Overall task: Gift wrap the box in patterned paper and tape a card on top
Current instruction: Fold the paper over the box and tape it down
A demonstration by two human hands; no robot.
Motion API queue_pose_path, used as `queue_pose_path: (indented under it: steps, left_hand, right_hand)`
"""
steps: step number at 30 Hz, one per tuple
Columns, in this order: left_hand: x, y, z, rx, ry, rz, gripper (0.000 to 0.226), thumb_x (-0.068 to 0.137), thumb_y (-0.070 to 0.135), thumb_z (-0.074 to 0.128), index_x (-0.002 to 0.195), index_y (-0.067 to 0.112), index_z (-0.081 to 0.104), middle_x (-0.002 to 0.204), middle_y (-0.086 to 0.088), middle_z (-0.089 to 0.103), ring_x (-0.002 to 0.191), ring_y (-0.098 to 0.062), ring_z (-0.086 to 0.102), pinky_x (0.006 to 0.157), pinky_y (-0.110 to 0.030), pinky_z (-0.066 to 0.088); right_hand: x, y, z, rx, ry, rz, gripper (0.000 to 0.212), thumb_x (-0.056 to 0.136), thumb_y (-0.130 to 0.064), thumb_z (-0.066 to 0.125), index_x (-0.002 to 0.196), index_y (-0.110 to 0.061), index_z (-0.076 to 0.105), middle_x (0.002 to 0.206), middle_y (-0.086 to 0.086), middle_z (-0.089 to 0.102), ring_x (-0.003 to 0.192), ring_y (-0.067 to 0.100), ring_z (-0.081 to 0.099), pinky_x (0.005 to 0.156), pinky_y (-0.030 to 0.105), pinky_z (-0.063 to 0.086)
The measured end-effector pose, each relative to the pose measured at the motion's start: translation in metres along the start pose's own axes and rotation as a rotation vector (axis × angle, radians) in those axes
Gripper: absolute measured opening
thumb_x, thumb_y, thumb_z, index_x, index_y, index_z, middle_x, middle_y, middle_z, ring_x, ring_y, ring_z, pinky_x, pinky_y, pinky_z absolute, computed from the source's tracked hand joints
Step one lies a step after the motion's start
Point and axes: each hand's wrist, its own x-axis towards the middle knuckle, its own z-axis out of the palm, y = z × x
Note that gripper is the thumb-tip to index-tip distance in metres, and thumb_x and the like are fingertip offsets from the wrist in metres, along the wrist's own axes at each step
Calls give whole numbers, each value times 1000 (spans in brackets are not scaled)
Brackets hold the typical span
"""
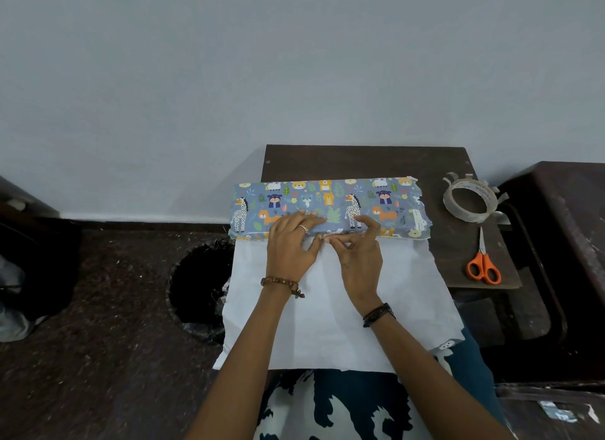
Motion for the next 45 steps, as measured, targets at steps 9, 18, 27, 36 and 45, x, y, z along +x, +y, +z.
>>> queue_pose_path:
  steps: [9, 18, 27, 36, 45]
  left_hand:
    - [4, 4, 0, 122, -13, -14, 43, 75, 53, 49, 95, 22, 71, 96, 0, 69, 96, -26, 64, 85, -41, 45]
    - [7, 3, 5, 194, 2, -12, 41, 77, 52, 48, 90, 21, 71, 89, 0, 68, 88, -25, 64, 80, -37, 47]
    - [6, 0, 8, 193, 41, 4, 41, 77, 51, 49, 91, 20, 72, 90, 0, 69, 91, -22, 63, 85, -32, 42]
    - [8, -2, 10, 180, 78, 39, 39, 76, 51, 51, 91, 21, 72, 90, 1, 69, 95, -16, 55, 84, -32, 40]
    - [11, 4, -2, 349, -41, 71, 32, 77, 49, 57, 87, 22, 70, 84, 3, 67, 79, -22, 64, 77, -32, 42]
  right_hand:
    - [-1, -2, 1, -34, 28, -11, 54, 80, -21, 72, 123, -14, 40, 83, 4, 72, 79, 26, 64, 70, 41, 54]
    - [-1, -2, 0, 37, 26, 9, 56, 82, -22, 71, 126, -17, 37, 82, 4, 71, 78, 22, 66, 72, 33, 55]
    - [-5, 2, 4, -51, 43, 50, 61, 82, -40, 66, 127, -31, 26, 91, 5, 71, 79, 22, 67, 71, 35, 57]
    - [14, -6, -23, -496, -198, -154, 55, 89, -49, 51, 136, -20, 42, 82, 2, 69, 65, 16, 60, 54, 23, 40]
    - [16, -10, -50, -510, -454, -114, 69, 91, -29, 58, 146, -25, 17, 87, 5, 63, 68, 18, 58, 55, 20, 42]
